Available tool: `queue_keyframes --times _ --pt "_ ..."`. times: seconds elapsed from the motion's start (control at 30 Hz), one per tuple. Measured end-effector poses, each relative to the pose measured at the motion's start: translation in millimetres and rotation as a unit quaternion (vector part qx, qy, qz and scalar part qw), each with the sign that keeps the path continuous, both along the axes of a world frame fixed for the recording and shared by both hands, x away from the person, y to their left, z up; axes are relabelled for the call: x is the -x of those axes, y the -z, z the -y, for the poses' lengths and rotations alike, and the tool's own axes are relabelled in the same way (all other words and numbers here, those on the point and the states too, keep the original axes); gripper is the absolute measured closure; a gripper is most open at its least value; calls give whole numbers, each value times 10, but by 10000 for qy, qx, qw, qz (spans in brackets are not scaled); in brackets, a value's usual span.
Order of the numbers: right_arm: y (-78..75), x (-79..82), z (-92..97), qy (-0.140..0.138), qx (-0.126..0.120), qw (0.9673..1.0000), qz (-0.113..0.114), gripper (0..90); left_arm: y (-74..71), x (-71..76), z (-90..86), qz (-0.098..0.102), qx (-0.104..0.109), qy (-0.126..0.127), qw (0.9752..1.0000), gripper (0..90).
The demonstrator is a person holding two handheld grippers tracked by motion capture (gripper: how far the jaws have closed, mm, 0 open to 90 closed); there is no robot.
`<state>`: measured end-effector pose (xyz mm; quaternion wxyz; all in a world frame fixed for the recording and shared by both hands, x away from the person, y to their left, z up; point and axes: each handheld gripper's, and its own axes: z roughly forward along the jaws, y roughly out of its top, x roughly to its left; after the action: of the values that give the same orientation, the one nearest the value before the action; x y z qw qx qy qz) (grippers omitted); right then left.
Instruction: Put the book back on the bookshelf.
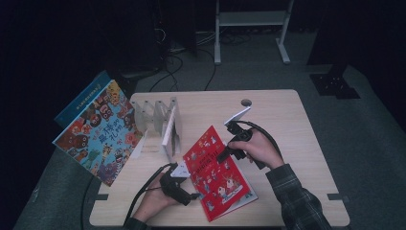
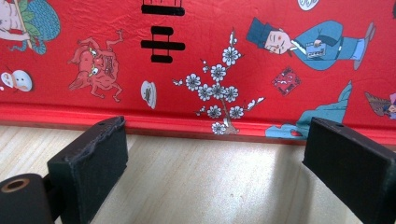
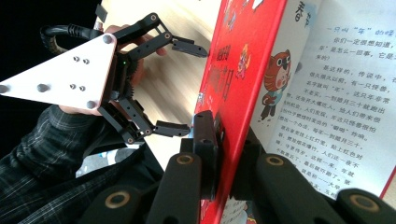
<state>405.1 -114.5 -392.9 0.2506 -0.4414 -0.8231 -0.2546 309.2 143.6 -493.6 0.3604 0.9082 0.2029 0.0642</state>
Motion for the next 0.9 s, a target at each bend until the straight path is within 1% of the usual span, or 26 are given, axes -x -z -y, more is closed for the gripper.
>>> queue_keyframes --times 0.03,0.17,0.2,0.23,0.33,0.4,0.47,0.53,0.57,0.7,0.8,0.87,0.9 --pt "-5 7 -2 14 -23 10000 4 836 -3 -4 -4 -4 -20 18 10000 53" --pt "-29 31 -2 94 -97 9999 88 853 -27 -18 -35 -103 38 -24 9999 52" --pt "-34 35 2 111 -118 9998 100 860 -41 -22 -53 -98 73 -66 9999 52" --pt "-42 41 9 118 -161 9997 126 867 -58 -28 -76 -112 192 -145 9996 52" --pt "-89 84 26 97 -252 9994 234 875 -105 -59 -143 -98 394 -310 9987 48" --pt "-127 109 33 134 -278 9991 289 875 -123 -74 -170 -91 445 -384 9982 47" --pt "-171 126 62 166 -322 9985 411 875 -144 -85 -196 -79 465 -418 9980 46" --pt "-214 135 100 214 -364 9980 469 875 -160 -91 -207 -50 467 -407 9981 44" --pt "-248 141 130 241 -405 9977 488 875 -162 -93 -206 -80 484 -410 9980 44" --pt "-367 164 216 279 -563 9966 541 875 -183 -125 -151 -129 623 -362 9973 38" --pt "-449 184 267 298 -652 9956 608 875 -228 -149 -87 -182 822 -264 9961 37" --pt "-496 197 293 317 -700 9949 658 876 -269 -165 -50 -245 1046 -184 9940 37" --pt "-515 204 305 320 -721 9945 690 875 -294 -173 -33 -276 1121 -164 9932 37"
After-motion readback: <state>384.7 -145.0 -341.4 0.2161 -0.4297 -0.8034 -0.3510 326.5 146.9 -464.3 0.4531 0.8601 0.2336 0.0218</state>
